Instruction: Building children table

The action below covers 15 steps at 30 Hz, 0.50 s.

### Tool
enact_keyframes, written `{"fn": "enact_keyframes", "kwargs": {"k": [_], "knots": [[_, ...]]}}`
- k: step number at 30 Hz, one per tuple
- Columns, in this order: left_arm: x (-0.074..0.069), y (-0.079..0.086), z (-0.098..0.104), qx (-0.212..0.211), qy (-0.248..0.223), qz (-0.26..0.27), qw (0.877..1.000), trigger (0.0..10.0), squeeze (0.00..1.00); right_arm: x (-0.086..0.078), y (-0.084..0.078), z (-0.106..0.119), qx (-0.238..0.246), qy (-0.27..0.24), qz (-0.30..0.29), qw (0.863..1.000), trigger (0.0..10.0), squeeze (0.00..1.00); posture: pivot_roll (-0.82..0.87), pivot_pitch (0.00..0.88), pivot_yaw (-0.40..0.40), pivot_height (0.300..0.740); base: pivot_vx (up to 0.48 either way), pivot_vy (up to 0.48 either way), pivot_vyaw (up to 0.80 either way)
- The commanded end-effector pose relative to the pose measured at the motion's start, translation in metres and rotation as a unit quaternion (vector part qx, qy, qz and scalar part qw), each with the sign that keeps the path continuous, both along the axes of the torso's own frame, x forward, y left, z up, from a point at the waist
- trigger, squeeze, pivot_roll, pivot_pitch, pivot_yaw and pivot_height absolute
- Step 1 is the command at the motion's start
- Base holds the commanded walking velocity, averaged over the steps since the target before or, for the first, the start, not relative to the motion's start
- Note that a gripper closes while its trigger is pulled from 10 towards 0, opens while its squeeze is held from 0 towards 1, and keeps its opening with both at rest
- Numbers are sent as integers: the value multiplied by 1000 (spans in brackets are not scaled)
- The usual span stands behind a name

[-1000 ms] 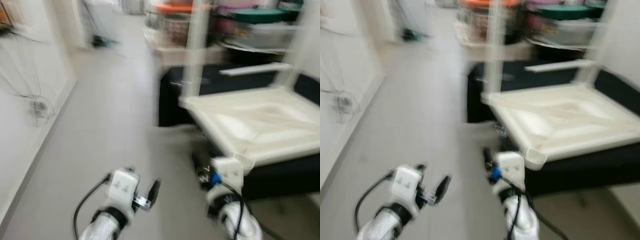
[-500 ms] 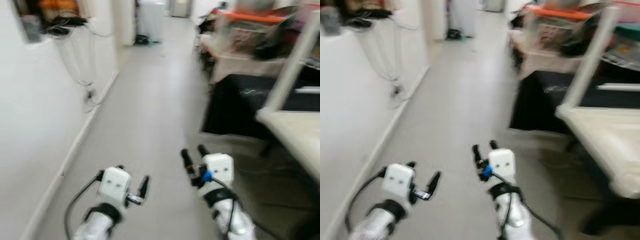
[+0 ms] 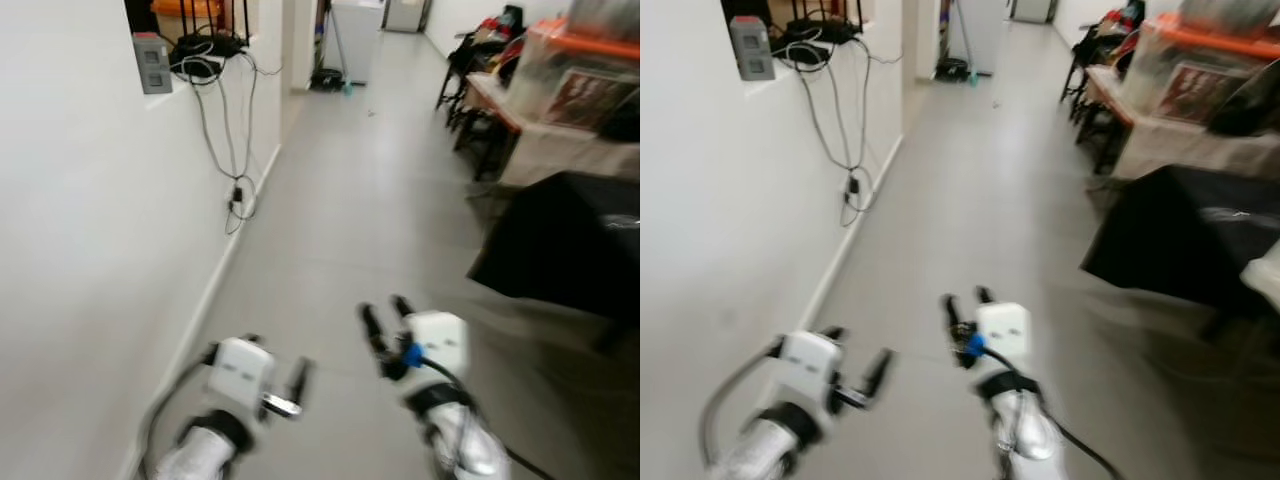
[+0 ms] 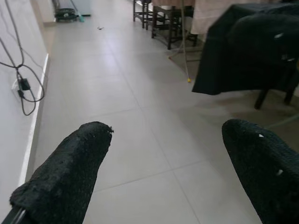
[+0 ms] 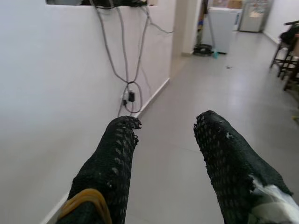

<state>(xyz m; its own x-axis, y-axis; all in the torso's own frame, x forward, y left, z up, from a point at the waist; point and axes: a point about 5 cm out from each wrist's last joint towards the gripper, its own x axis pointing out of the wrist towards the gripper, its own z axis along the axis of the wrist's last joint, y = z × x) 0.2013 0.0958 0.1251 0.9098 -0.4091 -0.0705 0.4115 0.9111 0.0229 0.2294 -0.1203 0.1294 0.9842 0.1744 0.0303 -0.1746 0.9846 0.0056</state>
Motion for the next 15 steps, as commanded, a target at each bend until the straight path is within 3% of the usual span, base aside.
{"fn": "enact_keyframes", "kwargs": {"k": [1, 15], "knots": [[-1, 4, -4, 12, 8, 7, 1000, 10000, 0, 1, 6, 3, 9, -4, 11, 1000, 10000, 0, 81, 51, -94, 740, 480, 0, 0], [-1, 3, -7, 33, 12, -11, 999, 10000, 0, 0, 7, 3, 11, -4, 10, 1000, 10000, 0, 92, 59, -79, 740, 480, 0, 0]]}}
